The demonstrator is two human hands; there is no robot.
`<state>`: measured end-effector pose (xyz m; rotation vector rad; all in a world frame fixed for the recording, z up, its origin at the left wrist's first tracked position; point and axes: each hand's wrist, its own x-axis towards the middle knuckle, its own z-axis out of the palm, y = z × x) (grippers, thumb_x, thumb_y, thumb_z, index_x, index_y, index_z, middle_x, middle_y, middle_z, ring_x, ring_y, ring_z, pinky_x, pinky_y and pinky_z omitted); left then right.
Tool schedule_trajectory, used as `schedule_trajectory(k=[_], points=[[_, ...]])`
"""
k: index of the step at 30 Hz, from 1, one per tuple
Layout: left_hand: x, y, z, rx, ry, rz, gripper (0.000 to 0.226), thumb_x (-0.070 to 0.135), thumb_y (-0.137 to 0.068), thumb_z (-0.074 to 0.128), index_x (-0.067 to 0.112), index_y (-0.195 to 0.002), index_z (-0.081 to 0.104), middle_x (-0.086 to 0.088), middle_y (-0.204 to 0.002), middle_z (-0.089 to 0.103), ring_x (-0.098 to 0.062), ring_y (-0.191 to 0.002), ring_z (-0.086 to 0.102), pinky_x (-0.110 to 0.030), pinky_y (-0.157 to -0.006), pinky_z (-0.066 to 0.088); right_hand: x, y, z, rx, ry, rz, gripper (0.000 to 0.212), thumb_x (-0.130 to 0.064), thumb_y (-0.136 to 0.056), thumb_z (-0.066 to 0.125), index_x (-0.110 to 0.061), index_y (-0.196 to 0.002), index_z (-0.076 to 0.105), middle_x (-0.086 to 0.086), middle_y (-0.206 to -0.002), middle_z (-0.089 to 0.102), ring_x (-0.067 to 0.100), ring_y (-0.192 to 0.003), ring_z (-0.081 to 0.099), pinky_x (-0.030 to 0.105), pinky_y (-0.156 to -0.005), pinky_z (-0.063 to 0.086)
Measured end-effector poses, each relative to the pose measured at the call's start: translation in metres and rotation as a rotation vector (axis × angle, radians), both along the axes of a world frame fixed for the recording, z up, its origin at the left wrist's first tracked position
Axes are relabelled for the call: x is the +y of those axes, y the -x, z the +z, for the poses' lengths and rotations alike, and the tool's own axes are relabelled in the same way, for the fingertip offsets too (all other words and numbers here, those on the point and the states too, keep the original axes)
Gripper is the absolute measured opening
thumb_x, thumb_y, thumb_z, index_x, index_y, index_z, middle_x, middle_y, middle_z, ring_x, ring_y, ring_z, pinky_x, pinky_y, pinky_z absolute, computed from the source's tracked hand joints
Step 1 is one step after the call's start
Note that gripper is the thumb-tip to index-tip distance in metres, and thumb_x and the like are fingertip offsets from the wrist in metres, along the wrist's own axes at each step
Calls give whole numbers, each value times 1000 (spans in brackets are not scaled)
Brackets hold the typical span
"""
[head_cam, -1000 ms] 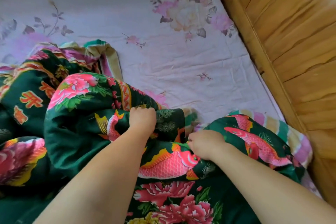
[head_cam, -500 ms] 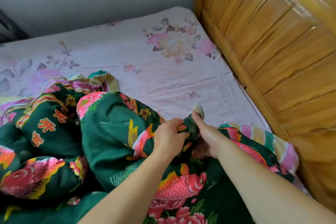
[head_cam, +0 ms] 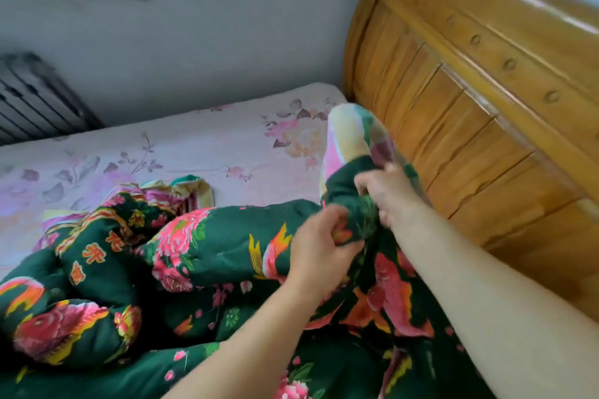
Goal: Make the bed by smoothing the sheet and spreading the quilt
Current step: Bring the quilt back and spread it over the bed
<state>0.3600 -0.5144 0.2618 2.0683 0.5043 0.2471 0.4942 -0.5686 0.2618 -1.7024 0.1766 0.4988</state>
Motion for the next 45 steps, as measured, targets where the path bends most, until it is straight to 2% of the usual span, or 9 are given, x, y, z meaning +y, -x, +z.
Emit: schedule_trajectory(k=[8,14,17,20,24,28,33,40,45], points=[[-46,-32,-61,642,-62,-368,39,51,-85,60,14,-94,66,3,-75,61,-17,-78,57,-28,-70,43,-129,9,-113,372,442,131,31,4,-56,52,-11,-68,27,4,-71,25,17,-61,21,22,-53,20],[6,-52,-90,694,-305,-158,25,35,-89,58,17,-104,67,-6,-112,65,-24,-102,60,-30,-84,46,-163,20,-133,402,934,468,18,-22,-84,53,-8,-74,59,7,-68,69,24,-60,67,25,-61,54],[36,-54,-98,750,-392,-131,29,34,-90,57,17,-113,63,-9,-124,52,-28,-106,57,-33,-88,45,-151,11,-118,140,1233,702,16,-21,-92,47,-13,-89,60,8,-104,69,25,-97,64,27,-75,48],[65,-58,-108,751,-421,-51,37,33,-89,59,15,-121,58,-11,-131,47,-31,-109,55,-41,-92,47,-122,0,-102,-56,1202,755,30,-29,-98,39,-12,-111,60,9,-112,63,28,-98,58,30,-75,41],[104,-69,-132,738,-532,19,57,42,-83,64,16,-131,47,-12,-136,45,-31,-126,42,-45,-103,37,-71,-8,-106,-245,1019,752,22,-28,-95,39,-15,-86,54,8,-92,59,28,-84,54,31,-65,38],[147,-74,-164,910,-683,-179,120,71,-63,67,16,-150,6,-13,-157,10,-27,-147,-2,-57,-114,5,-4,-12,-120,-362,866,699,26,-27,-94,44,-11,-100,64,10,-105,62,31,-97,57,35,-75,45],[165,-40,-207,1005,-554,-411,129,73,-61,67,15,-151,-3,-6,-148,40,-23,-138,35,-56,-114,9,56,-2,-150,-343,860,764,38,-28,-90,52,-15,-126,53,10,-128,53,31,-118,50,37,-94,43],[122,53,-242,1061,-350,-602,127,66,-64,70,14,-151,-6,-6,-143,46,-25,-134,41,-59,-113,9,97,18,-195,-344,1095,1032,62,-37,-86,58,-24,-142,34,3,-148,33,27,-136,32,44,-104,32],[121,77,-251,1012,-211,-641,119,58,-71,70,22,-151,-10,-3,-130,58,-23,-130,45,-56,-115,3,113,41,-240,15,1070,922,120,-53,-65,78,-30,-150,-3,12,-154,18,33,-134,36,46,-105,37]])
